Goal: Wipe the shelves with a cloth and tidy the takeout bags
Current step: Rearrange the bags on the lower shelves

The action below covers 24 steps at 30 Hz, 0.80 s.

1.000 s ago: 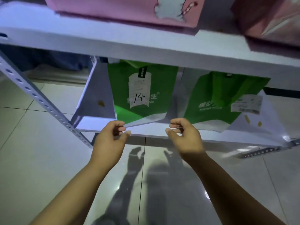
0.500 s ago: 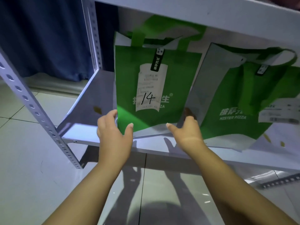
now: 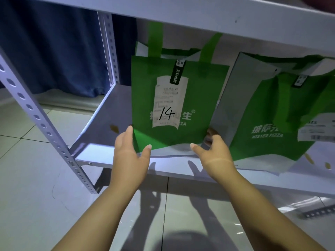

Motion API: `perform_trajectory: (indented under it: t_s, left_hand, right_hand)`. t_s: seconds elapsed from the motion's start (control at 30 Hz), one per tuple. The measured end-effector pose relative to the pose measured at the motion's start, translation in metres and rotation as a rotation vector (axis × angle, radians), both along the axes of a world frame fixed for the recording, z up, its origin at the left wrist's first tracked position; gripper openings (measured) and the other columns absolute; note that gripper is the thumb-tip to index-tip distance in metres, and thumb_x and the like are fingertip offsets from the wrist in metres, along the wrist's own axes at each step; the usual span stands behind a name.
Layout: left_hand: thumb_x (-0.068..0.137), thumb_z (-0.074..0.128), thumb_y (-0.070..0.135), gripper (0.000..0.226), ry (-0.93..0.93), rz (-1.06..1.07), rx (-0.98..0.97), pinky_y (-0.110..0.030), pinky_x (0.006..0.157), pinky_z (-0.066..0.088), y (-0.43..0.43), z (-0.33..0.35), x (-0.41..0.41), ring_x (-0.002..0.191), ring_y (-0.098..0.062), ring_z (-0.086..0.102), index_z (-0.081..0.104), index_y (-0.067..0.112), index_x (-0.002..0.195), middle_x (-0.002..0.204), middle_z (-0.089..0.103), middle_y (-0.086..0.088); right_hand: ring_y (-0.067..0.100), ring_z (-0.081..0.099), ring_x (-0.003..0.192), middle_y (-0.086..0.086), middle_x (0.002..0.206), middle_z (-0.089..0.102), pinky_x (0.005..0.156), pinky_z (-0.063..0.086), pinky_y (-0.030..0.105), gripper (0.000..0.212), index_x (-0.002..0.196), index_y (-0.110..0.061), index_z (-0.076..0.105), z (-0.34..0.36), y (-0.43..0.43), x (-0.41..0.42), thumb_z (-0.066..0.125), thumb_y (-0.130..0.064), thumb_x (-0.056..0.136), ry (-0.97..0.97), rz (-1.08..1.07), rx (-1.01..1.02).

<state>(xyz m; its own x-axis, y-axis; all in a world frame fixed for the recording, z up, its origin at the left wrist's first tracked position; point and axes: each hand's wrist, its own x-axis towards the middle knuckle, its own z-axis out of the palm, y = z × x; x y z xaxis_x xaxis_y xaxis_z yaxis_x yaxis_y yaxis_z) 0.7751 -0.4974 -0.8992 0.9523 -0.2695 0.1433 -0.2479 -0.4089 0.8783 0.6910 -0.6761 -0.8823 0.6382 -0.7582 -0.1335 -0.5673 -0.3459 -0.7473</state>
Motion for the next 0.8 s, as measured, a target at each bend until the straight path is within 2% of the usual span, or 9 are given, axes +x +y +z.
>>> perform_trajectory:
  t_s: [0.07,0.13,0.27,0.37,0.47,0.6,0.7,0.73,0.8]
  left_hand:
    - [0.085,0.065,0.018,0.062,-0.045,0.024,0.001,-0.034,0.100,0.040,0.002,0.002,-0.006,0.121,-0.019,0.042,0.035,0.019,0.139,0.135,0.034,0.000]
    - [0.083,0.067,0.018,0.056,-0.100,0.050,0.028,-0.038,0.093,0.044,0.003,0.005,-0.013,0.117,-0.025,0.044,0.042,0.018,0.133,0.128,0.035,-0.001]
    - [0.083,0.065,0.021,0.044,-0.162,-0.003,0.090,-0.042,0.087,0.045,-0.008,0.011,-0.035,0.115,-0.028,0.043,0.050,0.019,0.124,0.118,0.042,0.001]
    - [0.083,0.064,0.023,0.034,-0.200,-0.074,0.092,-0.037,0.087,0.043,-0.027,0.016,-0.052,0.114,-0.022,0.043,0.055,0.022,0.116,0.108,0.045,0.010]
    - [0.084,0.062,0.025,0.028,-0.196,-0.166,0.098,-0.042,0.089,0.046,-0.051,0.020,-0.070,0.109,-0.017,0.046,0.056,0.024,0.111,0.105,0.050,0.012]
    - [0.085,0.062,0.026,0.034,-0.154,-0.290,0.113,-0.043,0.092,0.046,-0.087,0.023,-0.090,0.113,-0.016,0.048,0.054,0.024,0.118,0.109,0.049,0.013]
    - [0.086,0.061,0.029,0.048,-0.118,-0.367,0.170,-0.042,0.095,0.045,-0.109,0.022,-0.105,0.120,-0.020,0.045,0.045,0.026,0.131,0.122,0.046,0.008]
    - [0.087,0.060,0.031,0.053,-0.099,-0.389,0.193,-0.042,0.096,0.044,-0.115,0.021,-0.109,0.121,-0.022,0.044,0.040,0.027,0.136,0.130,0.044,0.005]
    - [0.087,0.059,0.034,0.064,-0.059,-0.416,0.230,-0.044,0.099,0.042,-0.126,0.019,-0.116,0.126,-0.024,0.042,0.029,0.028,0.143,0.142,0.036,0.003]
  right_hand:
    - [0.023,0.047,0.120,0.004,0.133,0.047,0.093,0.040,0.033,0.056,0.131,-0.013,0.041,0.001,0.002,-0.008,0.066,-0.035,0.085,-0.051,0.010,-0.008]
    - [0.014,0.050,0.116,-0.002,0.129,0.050,0.090,0.041,0.027,0.050,0.129,-0.020,0.045,0.004,0.006,-0.020,0.066,-0.030,0.085,-0.193,0.027,0.003]
    - [-0.002,0.056,0.099,-0.013,0.110,0.060,0.086,0.053,0.030,0.029,0.107,-0.035,0.055,0.009,0.007,-0.050,0.066,-0.021,0.085,-0.363,0.033,0.061]
    - [-0.002,0.060,0.091,-0.018,0.098,0.063,0.082,0.056,0.034,0.026,0.093,-0.041,0.057,0.012,-0.002,-0.075,0.066,-0.019,0.084,-0.426,0.023,0.050]
    - [0.000,0.062,0.089,-0.016,0.093,0.065,0.080,0.057,0.038,0.021,0.092,-0.037,0.061,0.012,-0.021,-0.105,0.067,-0.019,0.083,-0.453,-0.031,0.027]
    - [0.006,0.061,0.091,-0.013,0.093,0.064,0.080,0.056,0.040,0.018,0.095,-0.028,0.062,0.006,-0.056,-0.139,0.067,-0.015,0.083,-0.459,-0.181,-0.006]
    - [0.010,0.057,0.099,-0.006,0.104,0.060,0.074,0.046,0.014,0.025,0.103,-0.024,0.056,0.002,-0.086,-0.158,0.067,-0.016,0.083,-0.415,-0.309,-0.096]
    - [0.011,0.055,0.101,-0.003,0.110,0.057,0.073,0.041,0.011,0.030,0.108,-0.024,0.053,0.001,-0.095,-0.162,0.068,-0.017,0.083,-0.384,-0.338,-0.112]
    - [0.013,0.049,0.106,0.002,0.124,0.047,0.083,0.040,0.019,0.043,0.122,-0.019,0.047,0.002,-0.111,-0.166,0.067,-0.018,0.084,-0.334,-0.368,-0.116]
